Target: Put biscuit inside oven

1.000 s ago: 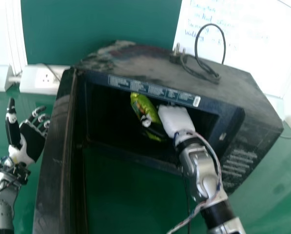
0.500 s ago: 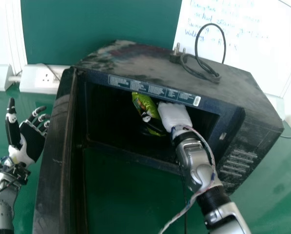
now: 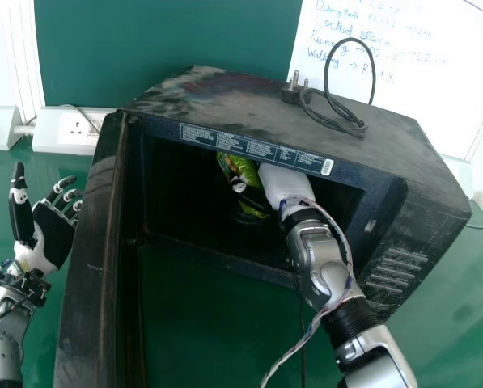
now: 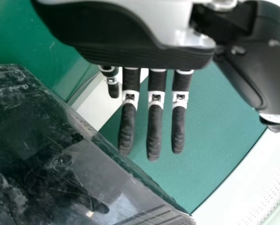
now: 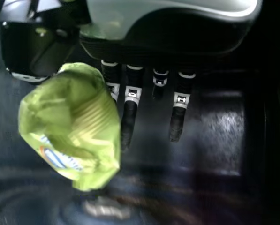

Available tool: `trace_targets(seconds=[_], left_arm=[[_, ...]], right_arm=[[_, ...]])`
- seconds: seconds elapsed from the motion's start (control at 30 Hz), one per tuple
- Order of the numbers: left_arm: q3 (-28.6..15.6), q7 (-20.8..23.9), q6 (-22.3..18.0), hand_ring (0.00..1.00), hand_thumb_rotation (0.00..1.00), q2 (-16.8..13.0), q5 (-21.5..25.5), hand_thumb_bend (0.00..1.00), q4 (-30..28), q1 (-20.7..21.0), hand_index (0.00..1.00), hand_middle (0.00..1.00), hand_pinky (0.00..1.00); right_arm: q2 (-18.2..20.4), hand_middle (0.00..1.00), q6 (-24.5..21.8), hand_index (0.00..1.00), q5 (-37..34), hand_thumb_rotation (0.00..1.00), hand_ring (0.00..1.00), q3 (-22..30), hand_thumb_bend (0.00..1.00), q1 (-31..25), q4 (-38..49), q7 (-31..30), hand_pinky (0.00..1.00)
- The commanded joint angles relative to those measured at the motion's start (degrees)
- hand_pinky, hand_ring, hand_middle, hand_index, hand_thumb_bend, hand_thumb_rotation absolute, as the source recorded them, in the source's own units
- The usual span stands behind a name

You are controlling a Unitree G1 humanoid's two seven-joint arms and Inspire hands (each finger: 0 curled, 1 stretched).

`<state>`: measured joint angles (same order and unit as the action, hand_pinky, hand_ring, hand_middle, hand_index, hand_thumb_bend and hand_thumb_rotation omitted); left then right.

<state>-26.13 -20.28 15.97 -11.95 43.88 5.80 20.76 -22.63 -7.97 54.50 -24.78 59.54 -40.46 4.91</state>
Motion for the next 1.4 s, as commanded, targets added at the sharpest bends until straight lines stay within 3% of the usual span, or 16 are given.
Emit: trace_targets(seconds=[0.0, 0.03, 0.1, 0.17, 0.23, 0.27, 0.5, 0.63, 0.77, 0.87, 1.2, 1.37], left_arm=[[-0.41, -0.12, -0.02, 0.32, 0.08, -0.3, 0.2, 0.52, -0.26, -0.64, 0.49, 0.41, 0.23], [-0.4, -0.15, -0.04, 0.32, 0.08, -0.32, 0.18, 0.52, -0.21, -0.61, 0.49, 0.41, 0.23], [-0.43, -0.26, -0.05, 0.32, 0.08, -0.34, 0.24, 0.52, -0.1, -0.55, 0.49, 0.41, 0.23], [-0.49, -0.43, -0.12, 0.32, 0.08, -0.36, 0.29, 0.52, 0.07, -0.52, 0.49, 0.41, 0.23], [-0.52, -0.46, -0.23, 0.32, 0.08, -0.35, 0.25, 0.52, 0.17, -0.52, 0.49, 0.42, 0.23], [-0.49, -0.25, -0.17, 0.32, 0.08, -0.31, 0.2, 0.52, 0.02, -0.56, 0.49, 0.42, 0.23], [-0.62, -0.25, 0.32, 0.32, 0.08, -0.42, 0.56, 0.52, 0.03, -0.52, 0.49, 0.42, 0.23], [-0.62, 0.77, 0.37, 0.32, 0.08, -0.04, 0.38, 0.52, -0.6, -0.6, 0.49, 0.41, 0.23], [-0.5, 0.49, 0.32, 0.32, 0.08, -0.13, 0.39, 0.52, -0.59, -0.63, 0.49, 0.41, 0.23], [-0.5, 1.07, 0.5, 0.32, 0.08, 0.06, 0.48, 0.52, -0.88, -0.6, 0.49, 0.41, 0.23], [-0.35, 0.06, 0.02, 0.33, 0.08, -0.2, 0.16, 0.52, -0.3, -0.54, 0.49, 0.41, 0.23], [-0.42, 0.39, 0.12, 0.32, 0.08, -0.04, 0.14, 0.52, -0.36, -0.46, 0.49, 0.41, 0.23]], right_arm=[[-0.69, 0.46, -0.65, 0.54, -0.66, 0.01, 0.58, -0.04, 0.52, -0.84, 1.82, -0.36, 0.58], [-0.77, 0.46, -0.74, 0.54, -0.83, 0.01, 0.58, 0.04, 0.52, -1.01, 2.23, -0.59, 0.58], [-0.96, 0.49, -0.85, 0.66, -1.1, 0.0, 0.6, 0.14, 0.56, -1.33, 2.84, -0.81, 0.61], [-1.1, 0.49, -1.33, 0.69, -1.32, 0.0, 0.62, 0.14, 0.56, -1.53, 3.37, -1.3, 0.63], [-1.24, 0.61, -1.83, 0.7, -1.39, 0.1, 0.63, 0.01, 0.76, -1.67, 3.86, -1.89, 0.65], [-1.3, 0.63, -2.26, 0.71, -1.38, 0.13, 0.64, 0.01, 0.77, -1.87, 4.3, -2.17, 0.65], [-2.7, 0.74, -3.75, 0.75, -1.85, 0.26, 0.72, 0.23, 0.79, -3.96, 9.5, -6.42, 0.72], [-3.83, 0.81, -5.13, 0.81, -2.62, 0.35, 0.78, 0.38, 0.82, -4.62, 13.44, -13.39, 0.75], [-5.88, 0.88, -6.87, 0.88, -2.61, 0.49, 0.83, -0.26, 0.86, -4.67, 18.4, -24.0, 0.76], [-7.28, 0.85, -8.09, 0.9, -1.83, 0.57, 0.81, -0.45, 0.89, -5.12, 22.84, -30.36, 0.74], [-10.93, 0.84, -10.18, 0.89, -1.4, 0.61, 0.79, 1.35, 0.92, -9.39, 38.01, -41.27, 0.7], [-13.14, 0.86, -10.66, 0.9, -1.31, 0.58, 0.8, 3.86, 0.9, -13.31, 46.66, -44.68, 0.73]])
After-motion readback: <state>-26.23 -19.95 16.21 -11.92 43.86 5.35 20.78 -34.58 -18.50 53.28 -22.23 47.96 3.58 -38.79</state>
